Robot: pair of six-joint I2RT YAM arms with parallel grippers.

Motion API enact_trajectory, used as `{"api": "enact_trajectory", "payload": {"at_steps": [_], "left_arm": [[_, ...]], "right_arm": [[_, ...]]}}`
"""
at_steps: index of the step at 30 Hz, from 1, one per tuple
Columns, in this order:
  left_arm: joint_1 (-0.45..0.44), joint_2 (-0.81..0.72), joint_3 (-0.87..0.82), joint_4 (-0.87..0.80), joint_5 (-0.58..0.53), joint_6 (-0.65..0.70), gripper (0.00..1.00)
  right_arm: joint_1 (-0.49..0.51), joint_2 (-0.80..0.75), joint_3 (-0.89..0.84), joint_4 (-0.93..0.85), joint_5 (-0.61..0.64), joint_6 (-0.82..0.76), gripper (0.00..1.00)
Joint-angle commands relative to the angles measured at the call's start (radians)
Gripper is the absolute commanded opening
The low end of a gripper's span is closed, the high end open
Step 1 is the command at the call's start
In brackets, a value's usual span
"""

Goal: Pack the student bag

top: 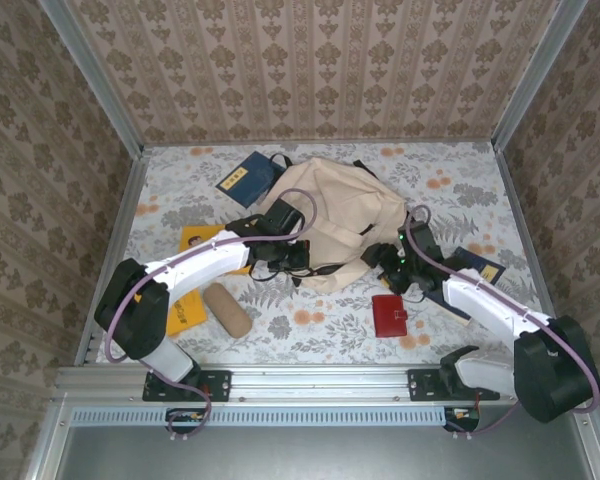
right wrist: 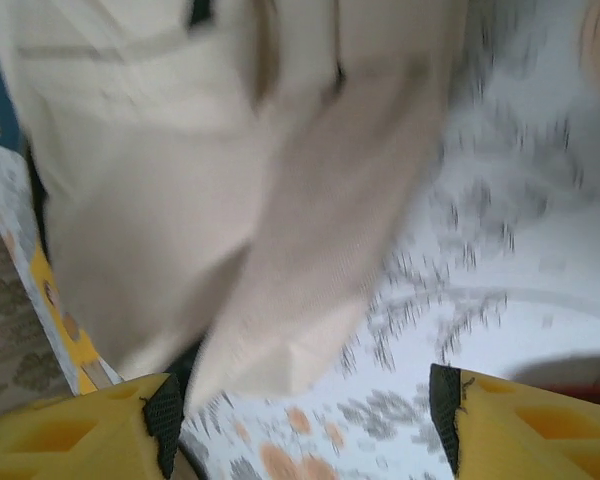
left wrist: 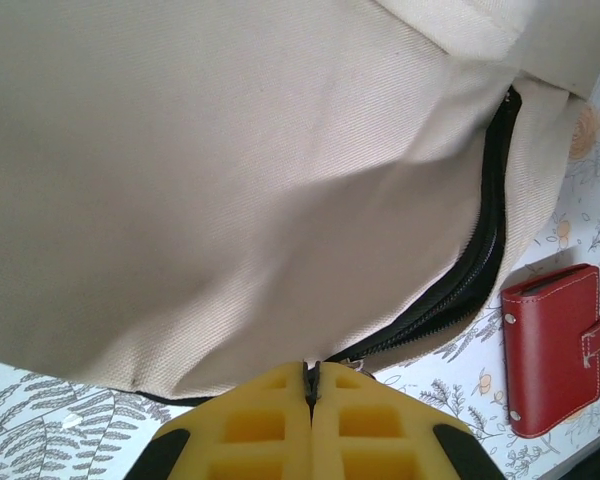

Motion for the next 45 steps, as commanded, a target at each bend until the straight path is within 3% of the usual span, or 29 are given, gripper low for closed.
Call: {"api": "enact_trajectory", "payload": {"at_steps": [1,5,11,19,26,31,37,39,43,45], "left_arm": [[-0.005,0.006,0.023,0.002,0.006,0.028,0.00],[-0.005,0.001,0.015,-0.002,0.000,0.027,0.00],[-0.005,0.001,0.014,-0.007,-0.003,0.024,0.00],[-0.002,-0.001,0.022,-0.022,-0.016,0.024,0.00],[0.043,-0.033,0.007,-0.065,-0.067,0.027,0.00],[0.112,-0.059,-0.016,-0.078,-0.085,0.067,0.00],[0.193,-0.044,-0.029,-0.013,-0.045,0.140,0.00],[0.191,-0.036,-0.017,0.017,-0.012,0.165,0.00],[0.156,-0.024,0.001,0.054,0.027,0.192,0.00],[0.134,-0.019,0.008,0.063,0.027,0.194,0.00]], "right_arm": [[0.063,0.033,-0.031,0.108,0.028,0.188,0.67],[0.095,0.154,0.010,0.259,-0.037,0.195,0.55],[0.116,0.226,0.002,0.325,0.013,0.224,0.37],[0.112,0.221,-0.002,0.260,0.118,0.172,0.12],[0.050,0.138,0.004,0.123,0.198,0.067,0.08],[-0.067,0.097,0.003,0.057,0.184,-0.040,0.08],[-0.187,0.160,0.081,0.006,0.113,-0.205,0.13],[-0.194,0.169,0.122,-0.032,0.088,-0.245,0.23],[-0.181,0.101,0.147,-0.111,0.065,-0.246,0.59],[-0.165,0.047,0.148,-0.163,0.078,-0.225,0.63]]}}
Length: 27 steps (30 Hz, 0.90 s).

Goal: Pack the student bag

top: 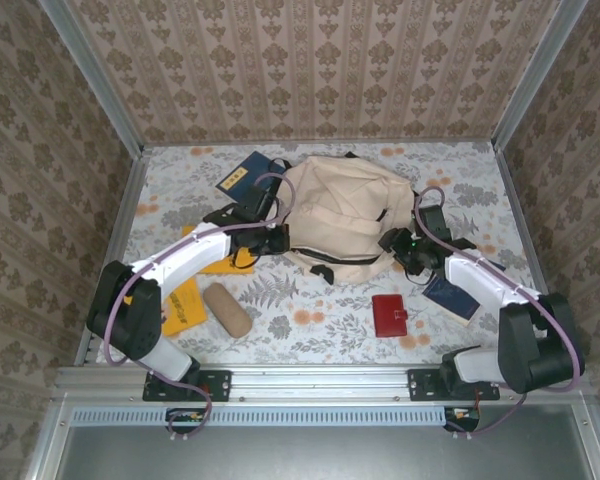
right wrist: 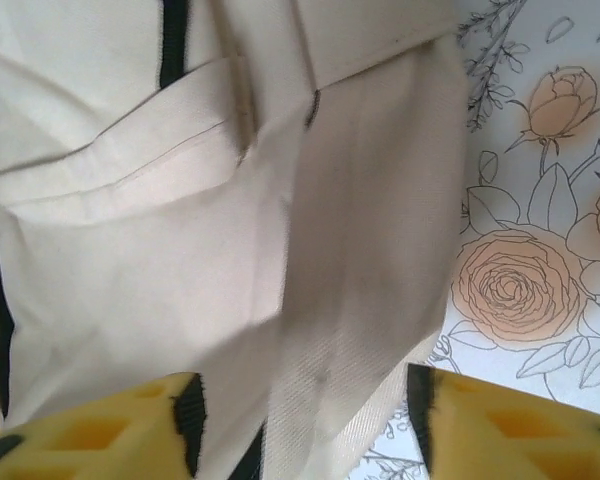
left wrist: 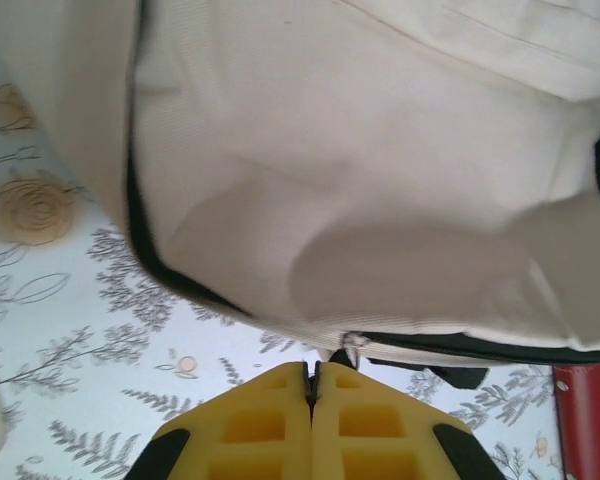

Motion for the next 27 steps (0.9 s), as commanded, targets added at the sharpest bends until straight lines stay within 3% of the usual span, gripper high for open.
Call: {"api": "enact_trajectory", "payload": {"at_steps": [1,5,12,19,27], "left_arm": [[-0.034,0.015,0.026,0.026,0.026,0.043,0.00],[-0.065,0.027,0.038,0.047,0.044,0.029,0.00],[-0.130,0.035,0.063,0.077,0.063,0.007,0.00],[-0.165,0.034,0.065,0.094,0.057,-0.007,0.00],[-0.168,0.025,0.056,0.086,0.041,-0.004,0.00]], "right_arm": [[0.027,-0.099,0.024,-0.141,-0.001,0.005,0.64],[0.108,-0.165,-0.007,-0.131,-0.026,0.163,0.68],[0.326,-0.128,-0.080,0.125,-0.016,0.530,0.69],[0.356,-0.003,-0.057,0.298,-0.030,0.584,0.61],[0.350,0.003,-0.056,0.304,0.032,0.603,0.52]]}}
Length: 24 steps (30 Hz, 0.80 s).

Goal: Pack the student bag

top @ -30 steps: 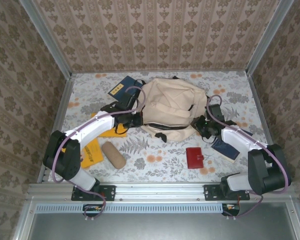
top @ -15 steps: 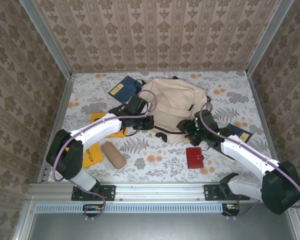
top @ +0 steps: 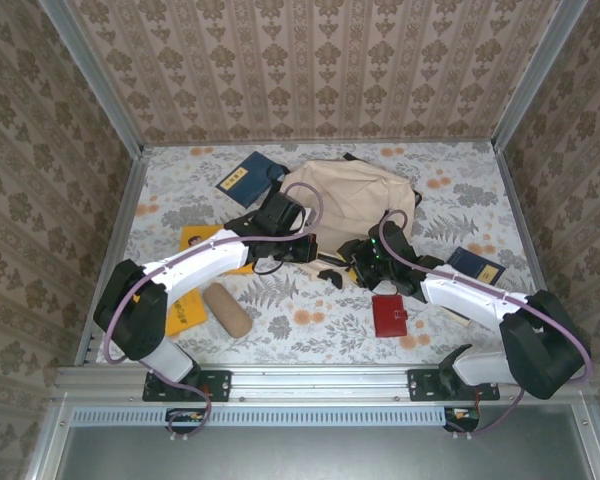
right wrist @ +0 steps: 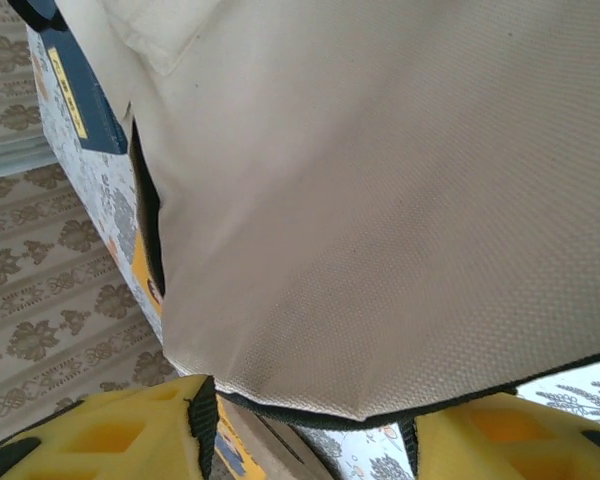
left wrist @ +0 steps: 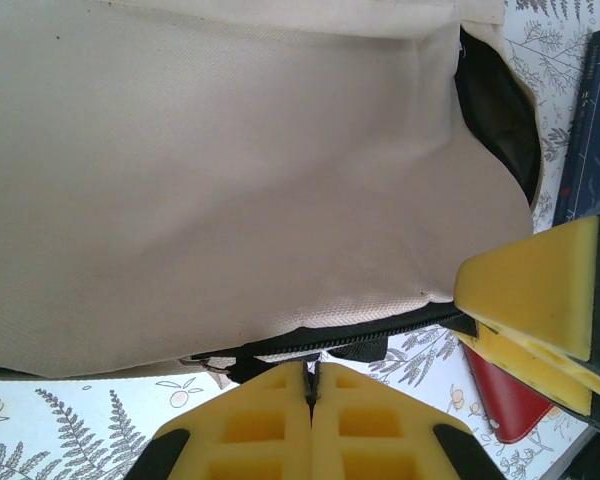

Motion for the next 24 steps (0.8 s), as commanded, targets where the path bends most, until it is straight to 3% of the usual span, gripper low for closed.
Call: {"api": "enact_trajectory", "payload": {"at_steps": [1,5,14,18,24], "left_arm": [[-0.009,0.000,0.027,0.010,0.001,-0.005,0.00],[-0.009,0.002,0.025,0.007,-0.005,0.001,0.00],[-0.009,0.012,0.016,0.008,-0.016,0.005,0.00],[-0.009,0.013,0.011,0.009,-0.019,0.005,0.00],[-0.008,0.013,0.015,0.015,-0.014,0.006,0.00]], "right_arm": [[-0.003,-0.003,0.010,0.019,0.046,0.050,0.51],[-0.018,-0.032,-0.026,0.054,0.081,0.089,0.48],[-0.036,-0.064,-0.061,0.085,0.085,0.179,0.53],[-0.041,-0.078,-0.065,0.030,0.113,0.186,0.52],[-0.040,-0.020,-0.055,0.080,0.090,0.198,0.52]]}}
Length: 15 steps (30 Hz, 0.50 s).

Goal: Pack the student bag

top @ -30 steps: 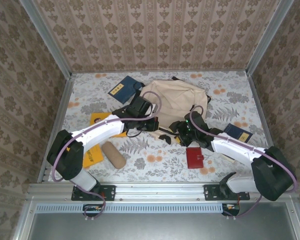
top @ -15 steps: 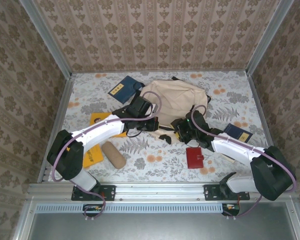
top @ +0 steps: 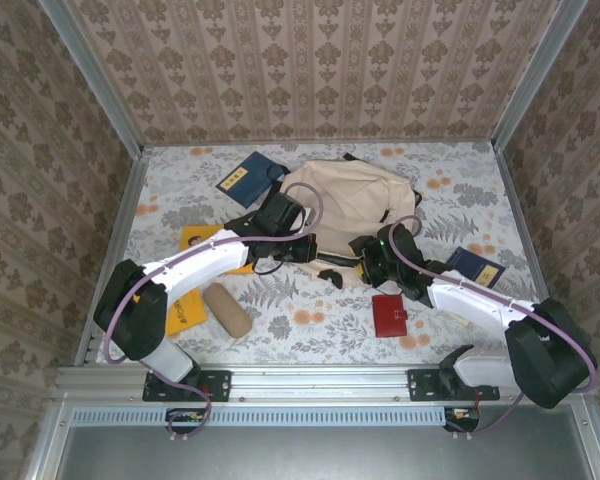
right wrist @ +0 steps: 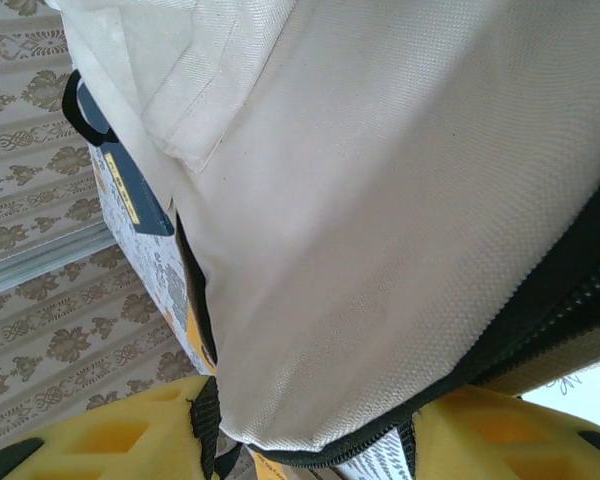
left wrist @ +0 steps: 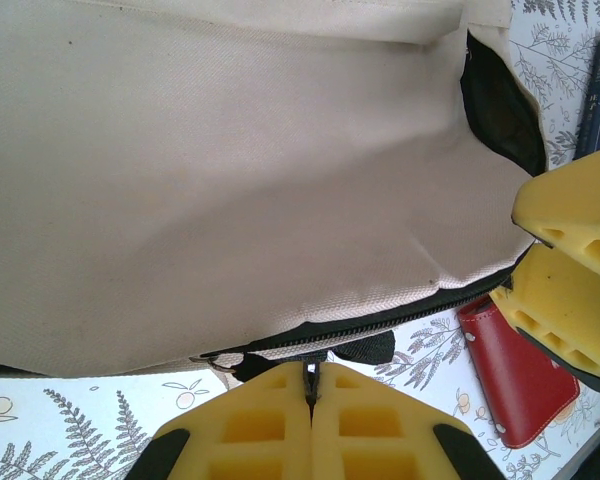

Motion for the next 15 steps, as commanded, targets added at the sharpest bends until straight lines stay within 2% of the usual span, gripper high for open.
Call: {"api": "enact_trajectory", "payload": {"at_steps": [1,8,12,15], "left_arm": [[-0.008,0.013,0.015,0.014,0.000,0.005,0.00],[-0.006,-0.009,-0.001,0.007,-0.062,-0.008,0.00],[0.024,-0.034,-0.018,-0.042,-0.129,-0.020,0.00],[0.079,-0.060,-0.054,-0.065,-0.147,-0.036,0.00]], "right_arm": [[-0.002,0.049,0.014,0.035,-0.008,0.060,0.51],[0.014,0.160,0.051,0.103,0.018,0.057,0.34],[0.014,0.149,0.056,0.026,0.055,0.019,0.24],[0.012,0.128,0.045,-0.039,0.094,-0.016,0.20]]}}
